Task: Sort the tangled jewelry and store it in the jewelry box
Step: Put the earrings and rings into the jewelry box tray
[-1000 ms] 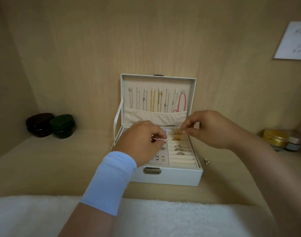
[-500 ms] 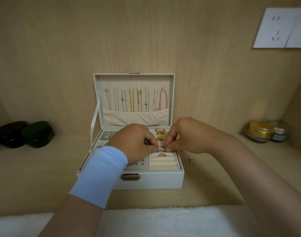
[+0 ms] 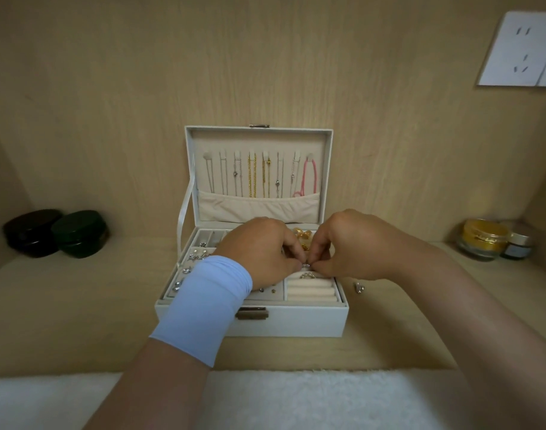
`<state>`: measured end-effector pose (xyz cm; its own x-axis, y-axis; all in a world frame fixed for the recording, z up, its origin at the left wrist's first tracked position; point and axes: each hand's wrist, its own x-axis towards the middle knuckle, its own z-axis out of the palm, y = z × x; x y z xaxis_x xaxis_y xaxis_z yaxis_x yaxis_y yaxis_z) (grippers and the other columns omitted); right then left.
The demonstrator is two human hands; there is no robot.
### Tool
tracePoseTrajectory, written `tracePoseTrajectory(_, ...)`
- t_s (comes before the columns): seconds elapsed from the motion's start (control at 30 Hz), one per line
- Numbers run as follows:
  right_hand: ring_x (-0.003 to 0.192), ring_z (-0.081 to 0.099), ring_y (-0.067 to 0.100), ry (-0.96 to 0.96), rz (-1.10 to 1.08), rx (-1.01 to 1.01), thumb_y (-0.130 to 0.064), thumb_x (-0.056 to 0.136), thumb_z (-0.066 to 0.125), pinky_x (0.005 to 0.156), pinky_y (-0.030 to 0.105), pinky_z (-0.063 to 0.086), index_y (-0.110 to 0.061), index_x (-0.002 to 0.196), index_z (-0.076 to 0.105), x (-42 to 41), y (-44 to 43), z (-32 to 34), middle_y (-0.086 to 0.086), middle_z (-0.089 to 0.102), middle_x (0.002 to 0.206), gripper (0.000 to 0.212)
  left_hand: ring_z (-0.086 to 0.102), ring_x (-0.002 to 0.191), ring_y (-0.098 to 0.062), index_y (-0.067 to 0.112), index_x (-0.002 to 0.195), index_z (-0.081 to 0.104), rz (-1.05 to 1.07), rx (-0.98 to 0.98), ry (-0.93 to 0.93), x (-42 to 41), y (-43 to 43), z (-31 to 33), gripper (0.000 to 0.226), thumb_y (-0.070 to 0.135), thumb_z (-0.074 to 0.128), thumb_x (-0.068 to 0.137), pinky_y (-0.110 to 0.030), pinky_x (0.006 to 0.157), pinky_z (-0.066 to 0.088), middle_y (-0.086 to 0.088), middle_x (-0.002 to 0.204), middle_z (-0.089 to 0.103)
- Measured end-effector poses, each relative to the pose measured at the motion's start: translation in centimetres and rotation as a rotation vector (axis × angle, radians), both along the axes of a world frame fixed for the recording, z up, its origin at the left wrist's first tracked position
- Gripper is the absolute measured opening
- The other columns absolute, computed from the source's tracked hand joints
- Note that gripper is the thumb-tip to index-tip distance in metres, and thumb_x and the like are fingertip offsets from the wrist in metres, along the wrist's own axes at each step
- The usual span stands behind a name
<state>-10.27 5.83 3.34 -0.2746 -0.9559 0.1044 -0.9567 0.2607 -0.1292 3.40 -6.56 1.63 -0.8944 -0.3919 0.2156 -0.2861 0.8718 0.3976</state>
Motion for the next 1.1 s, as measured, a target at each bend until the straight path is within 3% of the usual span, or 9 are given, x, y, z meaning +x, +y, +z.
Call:
tracePoseTrajectory(0.2,0.078,0.063,-0.002,-0.142,0.014,-0.018,-0.029,0.084,0.073,0.073,0.024,0.053,-0.031,0.084,0.076,-1.3,-0.1,-0.6,-0.017,0.071,0.081,0.004,0.057,0.088,-0.003,0.038,0.089,0.076,0.002,-0.01,-0.005,0.0,0.0,-0.1,0.007,0.036,0.071,0.085,-0.022,0.079,0.047,0.018,0.085,0.062)
tracePoseTrajectory(0.4,0.064,0.057,-0.015,-0.284,0.048,-0.09,-0.019,0.088,0.075,0.061,0.005,0.039,-0.022,0.09,0.08,-2.1,0.6,0.2,-0.019,0.069,0.08,0.006,0.058,0.086,-0.002,0.037,0.088,0.077,0.002,-0.025,0.0,-0.2,-0.1,-0.4,0.008,0.037,0.069,0.085,-0.023,0.078,0.048,0.02,0.086,0.065)
tracePoseTrajectory(0.77,0.069,0.057,-0.014,-0.306,0.027,-0.014,-0.028,0.081,0.083,0.061,0.007,0.038,-0.031,0.09,0.081,-2.1,0.0,-0.4,-0.015,0.072,0.087,0.01,0.048,0.09,-0.002,0.035,0.086,0.073,-0.035,-0.082,-0.004,-0.4,-0.3,-0.8,0.008,0.037,0.065,0.089,-0.023,0.082,0.036,0.019,0.09,0.062)
tracePoseTrajectory(0.93,0.065,0.058,-0.006,-0.367,0.026,-0.037,-0.033,0.078,0.084,0.062,0.013,0.043,-0.037,0.079,0.078,-2.1,-0.1,-0.6,-0.011,0.074,0.086,0.007,0.047,0.097,-0.007,0.036,0.087,0.066,-0.035,-0.092,0.027,-0.5,-0.3,-0.8,0.008,0.034,0.061,0.093,-0.027,0.089,0.037,0.02,0.087,0.055)
tracePoseTrajectory(1.1,0.061,0.057,-0.01,-0.376,0.035,-0.092,-0.03,0.083,0.081,0.059,0.009,0.04,-0.035,0.077,0.076,-2.1,-0.1,-0.7,-0.011,0.073,0.084,0.009,0.047,0.085,-0.003,0.033,0.09,0.063,0.006,-0.023,0.099,-0.4,-0.3,-0.2,0.008,0.031,0.058,0.096,-0.026,0.084,0.041,0.02,0.085,0.052)
